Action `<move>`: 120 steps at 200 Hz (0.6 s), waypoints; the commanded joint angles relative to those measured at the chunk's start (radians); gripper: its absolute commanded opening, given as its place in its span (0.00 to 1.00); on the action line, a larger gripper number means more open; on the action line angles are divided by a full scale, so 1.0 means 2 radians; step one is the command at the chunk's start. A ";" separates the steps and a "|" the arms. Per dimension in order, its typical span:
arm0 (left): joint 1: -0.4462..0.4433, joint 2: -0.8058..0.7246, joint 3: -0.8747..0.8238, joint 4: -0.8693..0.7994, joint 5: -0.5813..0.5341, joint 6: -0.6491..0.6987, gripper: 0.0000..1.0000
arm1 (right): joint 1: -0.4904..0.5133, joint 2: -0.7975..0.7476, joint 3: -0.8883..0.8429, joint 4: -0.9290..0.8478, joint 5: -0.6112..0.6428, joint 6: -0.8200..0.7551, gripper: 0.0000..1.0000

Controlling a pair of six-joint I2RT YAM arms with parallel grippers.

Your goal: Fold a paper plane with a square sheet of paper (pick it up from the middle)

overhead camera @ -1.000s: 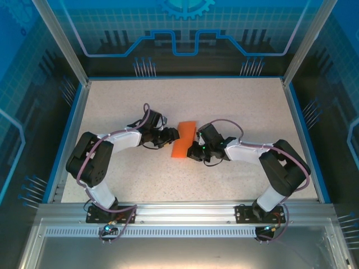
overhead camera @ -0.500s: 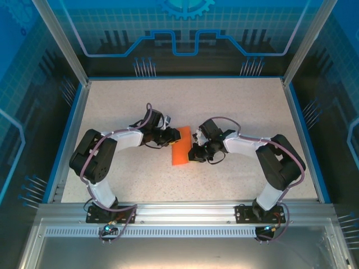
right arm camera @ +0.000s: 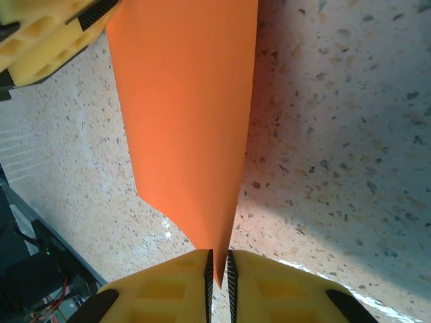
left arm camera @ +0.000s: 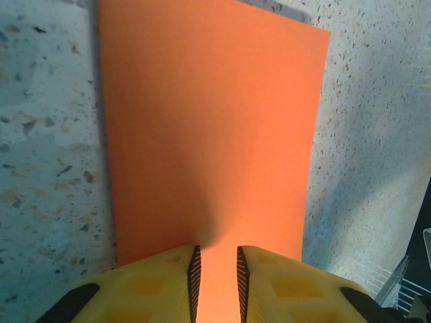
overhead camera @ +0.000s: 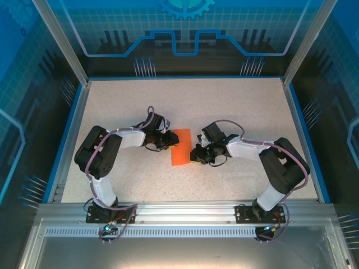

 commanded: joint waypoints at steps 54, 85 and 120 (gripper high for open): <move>0.005 0.015 -0.008 0.000 -0.008 0.006 0.25 | 0.013 -0.003 0.002 0.042 0.019 0.042 0.09; 0.005 0.019 -0.008 0.000 -0.010 0.006 0.25 | 0.016 0.004 0.015 0.052 0.021 0.044 0.06; 0.005 0.021 -0.009 -0.002 -0.013 0.006 0.24 | 0.019 0.023 0.042 0.062 0.020 0.049 0.05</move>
